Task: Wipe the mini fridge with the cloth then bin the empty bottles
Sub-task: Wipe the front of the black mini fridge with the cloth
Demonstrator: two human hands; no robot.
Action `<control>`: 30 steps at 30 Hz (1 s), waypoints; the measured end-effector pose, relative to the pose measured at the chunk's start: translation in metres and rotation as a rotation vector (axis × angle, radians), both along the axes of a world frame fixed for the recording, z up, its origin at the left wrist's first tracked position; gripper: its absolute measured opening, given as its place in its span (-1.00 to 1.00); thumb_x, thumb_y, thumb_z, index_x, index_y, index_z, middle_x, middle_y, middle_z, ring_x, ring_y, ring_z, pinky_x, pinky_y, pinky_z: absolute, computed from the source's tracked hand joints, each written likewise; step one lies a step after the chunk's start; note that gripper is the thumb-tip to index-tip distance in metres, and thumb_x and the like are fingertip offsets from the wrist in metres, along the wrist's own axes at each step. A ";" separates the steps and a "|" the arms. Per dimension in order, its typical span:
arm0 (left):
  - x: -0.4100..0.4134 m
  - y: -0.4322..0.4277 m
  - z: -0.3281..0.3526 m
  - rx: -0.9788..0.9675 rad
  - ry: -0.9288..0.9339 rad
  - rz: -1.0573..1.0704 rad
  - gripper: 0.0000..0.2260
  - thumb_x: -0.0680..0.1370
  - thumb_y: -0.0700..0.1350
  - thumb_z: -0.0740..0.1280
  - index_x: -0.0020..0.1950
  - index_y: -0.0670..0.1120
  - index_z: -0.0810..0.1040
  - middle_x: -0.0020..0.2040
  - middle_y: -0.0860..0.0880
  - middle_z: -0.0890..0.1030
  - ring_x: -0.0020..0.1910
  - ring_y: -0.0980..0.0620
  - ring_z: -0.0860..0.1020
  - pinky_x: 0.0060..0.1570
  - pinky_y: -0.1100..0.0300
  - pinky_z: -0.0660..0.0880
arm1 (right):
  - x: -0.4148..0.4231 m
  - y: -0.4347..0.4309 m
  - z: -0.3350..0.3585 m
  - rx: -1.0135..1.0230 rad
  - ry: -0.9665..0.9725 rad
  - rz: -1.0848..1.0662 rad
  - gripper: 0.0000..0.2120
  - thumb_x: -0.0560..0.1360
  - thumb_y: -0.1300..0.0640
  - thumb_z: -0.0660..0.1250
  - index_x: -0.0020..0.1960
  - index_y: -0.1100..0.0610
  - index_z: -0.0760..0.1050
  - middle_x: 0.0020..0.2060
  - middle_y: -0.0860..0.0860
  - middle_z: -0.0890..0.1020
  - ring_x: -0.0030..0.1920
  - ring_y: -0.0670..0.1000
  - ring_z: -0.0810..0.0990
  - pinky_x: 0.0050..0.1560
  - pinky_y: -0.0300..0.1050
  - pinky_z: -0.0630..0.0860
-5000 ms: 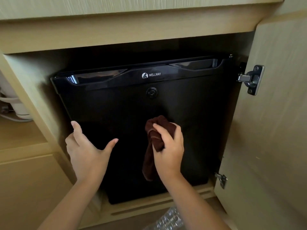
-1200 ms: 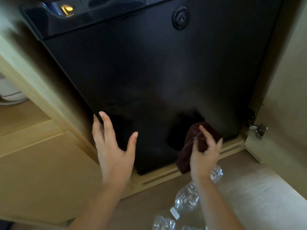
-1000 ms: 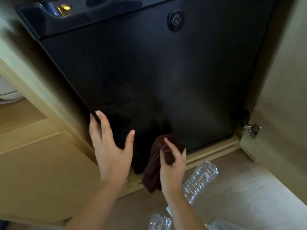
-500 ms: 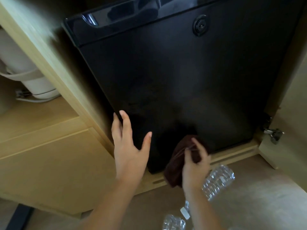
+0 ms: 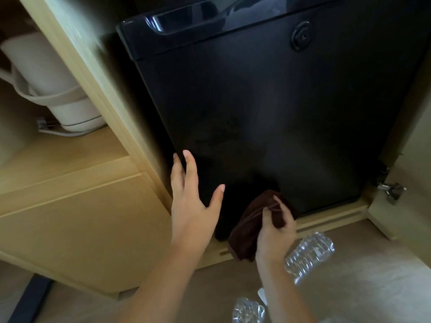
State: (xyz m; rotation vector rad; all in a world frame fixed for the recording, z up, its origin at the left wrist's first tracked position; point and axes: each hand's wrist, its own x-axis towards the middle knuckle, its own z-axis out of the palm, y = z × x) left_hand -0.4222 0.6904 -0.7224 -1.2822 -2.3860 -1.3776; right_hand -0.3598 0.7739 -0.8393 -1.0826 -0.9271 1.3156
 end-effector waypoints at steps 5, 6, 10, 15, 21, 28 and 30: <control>0.005 0.003 0.002 0.025 -0.005 0.059 -0.33 0.52 0.01 0.26 0.37 0.33 -0.17 0.51 0.11 -0.07 0.47 0.07 0.09 0.37 0.16 0.17 | -0.011 -0.049 0.013 0.132 -0.098 0.384 -0.58 0.46 0.30 0.33 -0.04 -0.26 0.49 0.32 0.04 0.40 0.38 -0.12 0.19 0.15 -0.61 0.13; 0.007 0.004 0.004 0.029 -0.017 0.065 -0.35 0.53 0.01 0.26 0.36 0.32 -0.17 0.51 0.10 -0.07 0.47 0.06 0.09 0.35 0.18 0.17 | -0.007 -0.046 0.021 0.131 -0.084 0.358 -0.59 0.47 0.31 0.32 -0.03 -0.24 0.50 0.34 0.05 0.36 0.37 -0.14 0.18 0.11 -0.63 0.13; 0.012 0.007 0.007 -0.065 -0.031 0.074 -0.28 0.51 0.05 0.27 0.33 0.28 -0.28 0.51 0.07 -0.17 0.48 0.06 -0.01 0.29 0.24 0.11 | 0.016 0.011 0.056 0.220 -0.072 0.066 -0.62 0.42 0.37 0.35 0.05 -0.08 0.52 0.35 0.21 0.34 0.33 0.03 0.34 0.16 -0.55 0.22; 0.018 0.014 0.014 -0.145 -0.032 0.114 -0.16 0.48 0.12 0.30 0.28 0.22 -0.43 0.49 0.04 -0.29 0.48 0.02 -0.05 0.21 0.32 0.07 | 0.042 0.056 0.096 0.380 -0.101 -0.043 -0.63 0.42 0.38 0.34 0.12 0.02 0.51 0.30 0.28 0.38 0.37 0.00 0.31 0.17 -0.61 0.15; 0.019 0.015 0.015 -0.161 -0.014 0.125 -0.21 0.52 0.07 0.26 0.26 0.24 -0.44 0.50 0.01 -0.26 0.48 -0.03 -0.06 0.36 0.14 0.11 | 0.014 0.022 0.104 0.649 -0.209 -0.024 -0.68 0.40 0.24 0.24 0.10 0.03 0.57 0.10 -0.27 0.36 0.14 -0.16 0.44 0.22 -0.34 0.32; 0.015 0.011 0.016 -0.157 -0.002 0.076 -0.24 0.55 -0.03 0.22 0.24 0.26 -0.44 0.50 -0.02 -0.25 0.49 -0.07 -0.05 0.39 0.09 0.11 | 0.010 0.008 0.141 0.770 -0.237 0.232 -0.70 0.42 0.28 0.34 0.12 0.05 0.57 0.08 -0.11 0.42 0.14 -0.01 0.49 0.16 -0.02 0.48; 0.014 0.008 0.017 -0.150 -0.013 0.064 -0.28 0.56 -0.02 0.20 0.25 0.26 -0.42 0.51 0.01 -0.24 0.48 -0.04 -0.05 0.32 0.22 0.07 | 0.010 0.017 0.166 0.876 -0.281 0.211 -0.69 0.41 0.29 0.36 0.12 0.08 0.58 0.10 -0.03 0.47 0.13 0.03 0.49 0.15 0.00 0.49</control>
